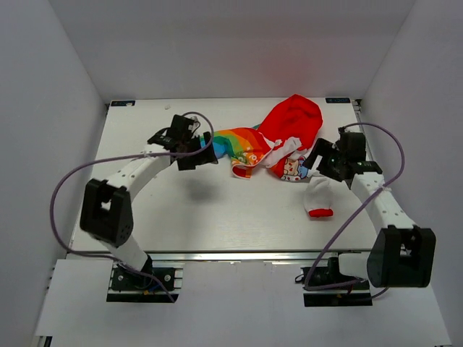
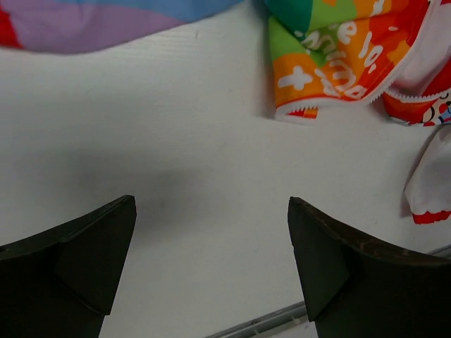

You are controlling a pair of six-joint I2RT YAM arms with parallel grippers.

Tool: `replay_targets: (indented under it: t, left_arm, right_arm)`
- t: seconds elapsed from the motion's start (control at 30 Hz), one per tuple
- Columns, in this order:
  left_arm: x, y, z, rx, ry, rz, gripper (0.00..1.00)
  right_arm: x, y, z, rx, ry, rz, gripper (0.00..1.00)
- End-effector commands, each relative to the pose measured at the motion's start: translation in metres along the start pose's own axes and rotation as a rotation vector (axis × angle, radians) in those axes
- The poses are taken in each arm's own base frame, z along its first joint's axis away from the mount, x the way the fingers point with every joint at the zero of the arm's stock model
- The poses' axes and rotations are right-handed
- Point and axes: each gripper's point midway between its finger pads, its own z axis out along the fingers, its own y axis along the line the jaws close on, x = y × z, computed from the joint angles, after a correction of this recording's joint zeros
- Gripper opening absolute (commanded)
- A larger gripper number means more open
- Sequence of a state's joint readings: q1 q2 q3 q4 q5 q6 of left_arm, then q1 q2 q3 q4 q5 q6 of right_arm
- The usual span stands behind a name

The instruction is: Zip up the jacket

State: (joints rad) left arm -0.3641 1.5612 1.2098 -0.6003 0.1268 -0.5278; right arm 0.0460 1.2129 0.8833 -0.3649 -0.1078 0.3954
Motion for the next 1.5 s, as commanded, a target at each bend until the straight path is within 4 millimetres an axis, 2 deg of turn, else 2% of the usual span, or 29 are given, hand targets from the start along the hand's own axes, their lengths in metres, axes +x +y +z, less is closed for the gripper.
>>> replay_targets:
  t: [0.0,0.07,0.1,0.13,0.2,0.23,0.3,0.33,0.37,0.43,0.57,0.6,0.63,0.67,0.7,0.73,0.77,0.87,0.9,0.93,1.0,1.03,1.13,1.2,1.27,1.33,1.37,1.4,1.47]
  left_arm:
    - [-0.037,-0.021,0.021,0.018,-0.051,0.039,0.98]
    - [-0.044,-0.021,0.039,0.013,-0.049,0.061,0.98]
    - [-0.039,-0.01,0.059,-0.034,-0.019,0.061,0.98]
    - [-0.056,-0.018,0.061,-0.029,-0.043,0.071,0.98]
    - [-0.06,-0.01,0.082,-0.08,-0.02,0.079,0.98]
    - [-0.078,-0.018,0.084,-0.069,-0.06,0.087,0.98]
    - [-0.087,-0.018,0.096,-0.078,-0.072,0.097,0.98]
    - [-0.086,-0.007,0.114,-0.129,-0.055,0.097,0.98]
    - [-0.103,-0.018,0.112,-0.113,-0.079,0.105,0.98]
    - [-0.101,-0.016,0.135,-0.115,-0.05,0.116,0.98]
    - [-0.111,-0.018,0.158,-0.105,-0.056,0.152,0.93]
    - [-0.11,-0.024,0.158,-0.074,-0.05,0.155,0.88]
    - [-0.106,-0.023,0.169,-0.061,-0.038,0.167,0.58]
    - [-0.107,-0.023,0.169,-0.06,-0.04,0.168,0.58]
    - [-0.108,-0.022,0.169,-0.067,-0.045,0.175,0.47]
    - [-0.11,-0.021,0.168,-0.077,-0.053,0.176,0.13]
    - [-0.113,-0.021,0.166,-0.084,-0.064,0.176,0.0]
    - [-0.122,-0.029,0.14,-0.068,-0.098,0.183,0.0]
    - [-0.134,-0.04,0.113,-0.043,-0.15,0.188,0.0]
    - [-0.12,-0.033,0.108,-0.054,-0.129,0.182,0.0]
    - [-0.12,-0.037,0.083,-0.028,-0.177,0.175,0.0]
    - [-0.11,-0.035,0.056,-0.017,-0.202,0.172,0.0]
    - [-0.109,-0.039,0.023,0.031,-0.293,0.174,0.0]
    - [-0.106,-0.04,0.001,0.049,-0.329,0.175,0.0]
    - [-0.112,-0.039,-0.011,0.032,-0.363,0.171,0.0]
    - [-0.118,-0.041,-0.011,0.031,-0.383,0.173,0.0]
    - [-0.123,-0.039,-0.004,0.009,-0.384,0.17,0.0]
    - [-0.127,-0.035,0.002,-0.02,-0.385,0.161,0.0]
    - [-0.139,-0.023,0.025,-0.109,-0.373,0.147,0.0]
  right_arm:
    - [-0.034,0.013,0.008,-0.025,-0.061,0.009,0.89]
    - [-0.035,0.015,0.024,-0.035,-0.035,0.019,0.89]
    - [-0.036,0.016,0.03,-0.038,-0.03,0.021,0.89]
    - [-0.036,0.018,0.04,-0.036,-0.012,0.019,0.89]
    - [-0.036,0.03,0.052,-0.069,0.003,0.001,0.89]
    - [-0.036,0.036,0.063,-0.082,0.024,0.0,0.89]
    - [-0.035,0.049,0.076,-0.096,0.039,-0.008,0.89]
    - [-0.027,0.049,0.09,-0.081,0.072,-0.008,0.89]
    - [-0.037,0.055,0.096,-0.073,0.055,-0.014,0.89]
    - [-0.026,0.054,0.115,-0.015,0.104,0.004,0.89]
    - [-0.035,0.058,0.139,0.043,0.107,0.054,0.86]
    - [-0.034,0.055,0.143,0.078,0.111,0.069,0.74]
    - [-0.029,0.052,0.153,0.105,0.134,0.079,0.5]
    - [-0.03,0.051,0.153,0.112,0.13,0.086,0.49]
    - [-0.032,0.055,0.155,0.107,0.125,0.082,0.17]
    - [-0.033,0.057,0.154,0.101,0.123,0.075,0.08]
    - [-0.033,0.058,0.151,0.095,0.125,0.055,0.0]
    - [-0.037,0.068,0.124,0.046,0.122,-0.016,0.0]
    - [-0.036,0.075,0.113,0.006,0.134,-0.036,0.0]
    - [-0.04,0.083,0.091,-0.035,0.116,-0.055,0.0]
    - [-0.035,0.086,0.064,-0.063,0.121,-0.092,0.0]
    - [-0.038,0.087,0.042,-0.072,0.09,-0.102,0.0]
    - [-0.04,0.085,0.008,-0.074,0.057,-0.128,0.0]
    - [-0.041,0.089,-0.001,-0.095,0.053,-0.127,0.0]
    - [-0.051,0.099,-0.004,-0.123,0.046,-0.136,0.0]
    - [-0.057,0.102,0.01,-0.123,0.063,-0.129,0.0]
    - [-0.078,0.109,0.012,-0.137,0.027,-0.126,0.0]
    - [-0.079,0.105,0.037,-0.119,0.061,-0.113,0.0]
    - [-0.095,0.102,0.062,-0.095,0.077,-0.096,0.0]
